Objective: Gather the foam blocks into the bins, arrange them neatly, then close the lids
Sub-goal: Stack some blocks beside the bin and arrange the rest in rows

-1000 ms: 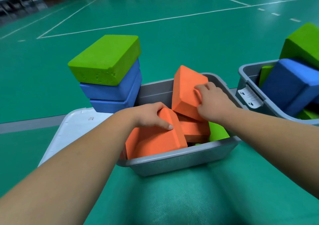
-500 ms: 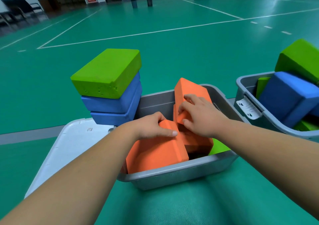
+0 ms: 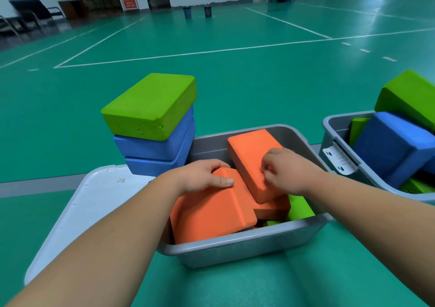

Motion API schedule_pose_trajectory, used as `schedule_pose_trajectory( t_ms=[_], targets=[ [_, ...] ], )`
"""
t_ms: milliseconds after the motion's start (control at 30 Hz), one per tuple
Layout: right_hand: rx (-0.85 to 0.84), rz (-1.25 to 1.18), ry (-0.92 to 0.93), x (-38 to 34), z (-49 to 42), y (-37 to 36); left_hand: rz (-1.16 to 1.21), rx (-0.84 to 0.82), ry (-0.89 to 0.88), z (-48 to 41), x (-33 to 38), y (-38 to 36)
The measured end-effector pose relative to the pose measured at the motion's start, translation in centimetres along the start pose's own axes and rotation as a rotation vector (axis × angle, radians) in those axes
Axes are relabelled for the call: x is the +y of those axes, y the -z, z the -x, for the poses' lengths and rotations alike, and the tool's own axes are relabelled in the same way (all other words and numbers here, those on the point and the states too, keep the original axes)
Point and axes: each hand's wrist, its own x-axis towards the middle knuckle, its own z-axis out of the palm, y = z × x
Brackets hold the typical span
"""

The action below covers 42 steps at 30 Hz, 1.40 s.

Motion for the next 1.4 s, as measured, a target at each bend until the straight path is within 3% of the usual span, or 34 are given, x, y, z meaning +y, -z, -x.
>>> schedule_pose_trajectory(
  t_ms=[67,233,333,433,533,600,800,1000,1100,1200,1300,1400],
  targets=[
    [-0.008,-0.047,0.019,0.1,-0.1,0.1,0.130,0.051,-0.033,0.0,0.1,0.2],
    [-0.048,-0.180,-0.052,0.1,0.3,0.5,0.350,0.364,-0.100,0.0,3.3,1.3],
    [-0.031,-0.461,-0.178,-0.4,1.0,2.0,0.287,0.546,-0.109,-0.3,6.1,1.3],
    [-0.109,-0.684,-0.179,-0.3,1.6,3.3,0.242,0.644,-0.113,-0.1,8.8,1.6],
    [-0.302,-0.706,-0.113,-0.8,2.4,4.2,0.197,0.800,-0.068,0.0,10.7,2.4],
    [-0.344,-0.742,-0.132,-1.4,2.6,4.6,0.182,0.896,-0.053,0.0,11.4,2.8],
    [-0.083,-0.844,-0.162,-2.0,2.9,4.9,0.252,0.882,-0.069,0.7,12.1,2.7],
    [0.200,-0.957,-0.213,-3.1,2.2,7.4,0.123,0.817,-0.182,2.8,13.5,3.0],
    [0.259,-0.964,-0.251,-5.1,1.2,9.1,0.041,0.881,-0.068,4.1,14.1,4.1],
    [0.336,-0.971,-0.317,-6.9,-0.2,10.5,0.153,0.901,0.037,6.2,14.6,6.0],
    [0.417,-1.040,-0.348,-9.1,-1.9,12.1,0.319,0.882,-0.103,8.2,14.3,8.5],
    [0.441,-1.111,-0.345,-11.6,-4.0,13.4,0.349,1.017,-0.182,10.1,13.7,10.3]
  ],
)
